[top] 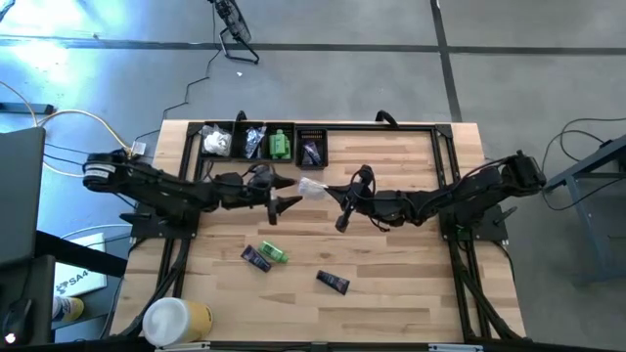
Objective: Pick & Place Travel size toiletries
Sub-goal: Put the cotton pack into the left black bin
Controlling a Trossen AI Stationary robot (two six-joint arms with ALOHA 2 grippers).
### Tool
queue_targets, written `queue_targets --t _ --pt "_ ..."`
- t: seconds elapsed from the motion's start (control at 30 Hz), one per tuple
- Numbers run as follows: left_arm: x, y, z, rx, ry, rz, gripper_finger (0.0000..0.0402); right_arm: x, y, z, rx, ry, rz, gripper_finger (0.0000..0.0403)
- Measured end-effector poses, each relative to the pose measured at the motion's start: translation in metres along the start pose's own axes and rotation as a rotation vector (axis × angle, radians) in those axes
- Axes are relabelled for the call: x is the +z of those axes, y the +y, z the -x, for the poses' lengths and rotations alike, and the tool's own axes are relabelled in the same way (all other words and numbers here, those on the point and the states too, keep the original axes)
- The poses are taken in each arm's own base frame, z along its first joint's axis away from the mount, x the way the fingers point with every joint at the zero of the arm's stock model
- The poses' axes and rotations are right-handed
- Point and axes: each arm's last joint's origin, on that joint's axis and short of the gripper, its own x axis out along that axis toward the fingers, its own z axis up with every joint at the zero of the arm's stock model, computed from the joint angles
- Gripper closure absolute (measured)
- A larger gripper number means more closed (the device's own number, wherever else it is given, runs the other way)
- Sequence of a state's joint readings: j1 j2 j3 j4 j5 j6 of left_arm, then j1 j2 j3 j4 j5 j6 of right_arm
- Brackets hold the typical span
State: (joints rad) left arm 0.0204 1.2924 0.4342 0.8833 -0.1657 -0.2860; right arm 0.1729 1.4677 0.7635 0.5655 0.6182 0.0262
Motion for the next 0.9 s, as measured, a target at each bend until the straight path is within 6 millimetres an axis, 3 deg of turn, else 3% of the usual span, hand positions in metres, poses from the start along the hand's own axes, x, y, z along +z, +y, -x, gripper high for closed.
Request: queue_targets --t 0.43,0.7,0.9 --pt "0.002 -0.009 -0.042 -0.003 0.083 -0.014 0.0130 0.000 0.000 0.000 0.019 0.001 0.001 0.0400" --pt "0.002 -0.009 -0.044 -0.004 0.085 -0.035 0.0132 -0.001 0.000 0.000 0.019 0.006 0.006 0.0400" --pt "0.002 -0.009 -0.044 -0.002 0.093 -0.037 0.0177 -0.001 0.000 0.000 0.019 0.007 0.009 0.0400"
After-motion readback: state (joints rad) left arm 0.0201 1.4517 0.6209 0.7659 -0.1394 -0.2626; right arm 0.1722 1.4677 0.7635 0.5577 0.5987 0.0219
